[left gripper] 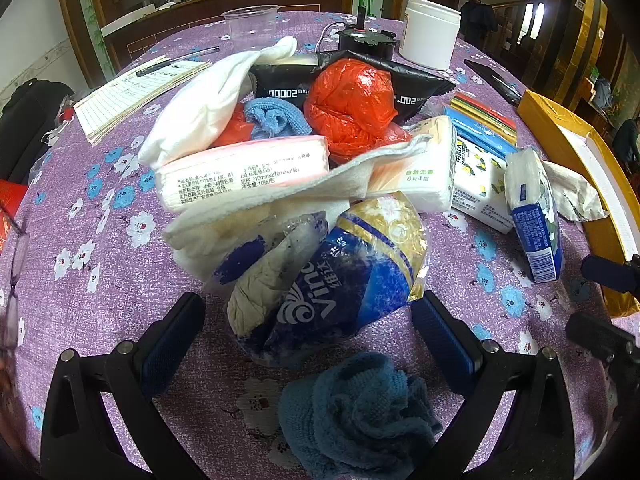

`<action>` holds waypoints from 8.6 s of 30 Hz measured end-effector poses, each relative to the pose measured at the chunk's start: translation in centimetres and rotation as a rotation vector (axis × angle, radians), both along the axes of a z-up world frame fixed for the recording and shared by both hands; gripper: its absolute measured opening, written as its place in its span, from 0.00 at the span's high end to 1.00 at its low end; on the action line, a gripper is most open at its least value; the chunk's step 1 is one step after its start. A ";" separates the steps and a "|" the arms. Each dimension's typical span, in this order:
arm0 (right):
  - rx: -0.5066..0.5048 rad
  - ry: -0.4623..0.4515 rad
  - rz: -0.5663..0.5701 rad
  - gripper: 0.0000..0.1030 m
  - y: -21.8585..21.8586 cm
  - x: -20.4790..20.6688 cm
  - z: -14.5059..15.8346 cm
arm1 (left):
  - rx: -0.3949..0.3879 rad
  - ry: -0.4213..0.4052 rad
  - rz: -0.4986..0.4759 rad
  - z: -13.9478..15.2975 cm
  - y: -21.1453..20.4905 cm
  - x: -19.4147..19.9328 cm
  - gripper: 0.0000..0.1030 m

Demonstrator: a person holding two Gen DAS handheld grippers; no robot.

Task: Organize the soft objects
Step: 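Move the right gripper toward the blue Vinda tissue pack, then grasp the Vinda tissue pack with the right gripper while the left grasps the blue towel, then carry the towel and tissue pack into the white box and release both, then move the left gripper to the blue Vinda bag while the right reaches the wet-wipe bag, then grasp the blue Vinda bag with the left gripper while the right grasps the wet-wipe bag, then carry both bags into the white box and open both grippers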

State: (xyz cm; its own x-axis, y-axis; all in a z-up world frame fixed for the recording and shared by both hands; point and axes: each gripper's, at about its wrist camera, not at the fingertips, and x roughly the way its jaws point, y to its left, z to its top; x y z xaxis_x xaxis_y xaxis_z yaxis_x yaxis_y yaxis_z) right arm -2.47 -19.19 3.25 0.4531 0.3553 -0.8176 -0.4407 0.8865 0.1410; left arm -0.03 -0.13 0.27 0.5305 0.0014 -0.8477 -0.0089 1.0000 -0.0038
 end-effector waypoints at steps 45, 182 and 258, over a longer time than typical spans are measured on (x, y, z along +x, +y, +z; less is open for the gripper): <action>0.249 -0.095 -0.063 0.43 -2.4 0.3 -0.1 | 0.005 -0.053 -0.270 1.4 -0.6 -7.2 0.05; -0.234 0.048 0.189 0.64 -1.0 8.5 -0.1 | -0.203 -0.248 -0.132 3.4 3.7 -6.6 0.28; 0.258 -0.186 -0.296 0.61 -8.8 -1.9 1.8 | -0.082 -0.212 -0.379 6.1 -12.9 -4.3 0.55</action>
State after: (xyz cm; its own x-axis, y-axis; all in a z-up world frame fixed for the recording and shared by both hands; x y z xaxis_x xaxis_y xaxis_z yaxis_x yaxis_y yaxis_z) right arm -4.38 -27.99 5.03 0.6972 0.3702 -0.6139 -0.2117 0.9245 0.3170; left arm -4.33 -13.04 6.40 0.6424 -0.2900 -0.7094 0.3683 0.9286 -0.0460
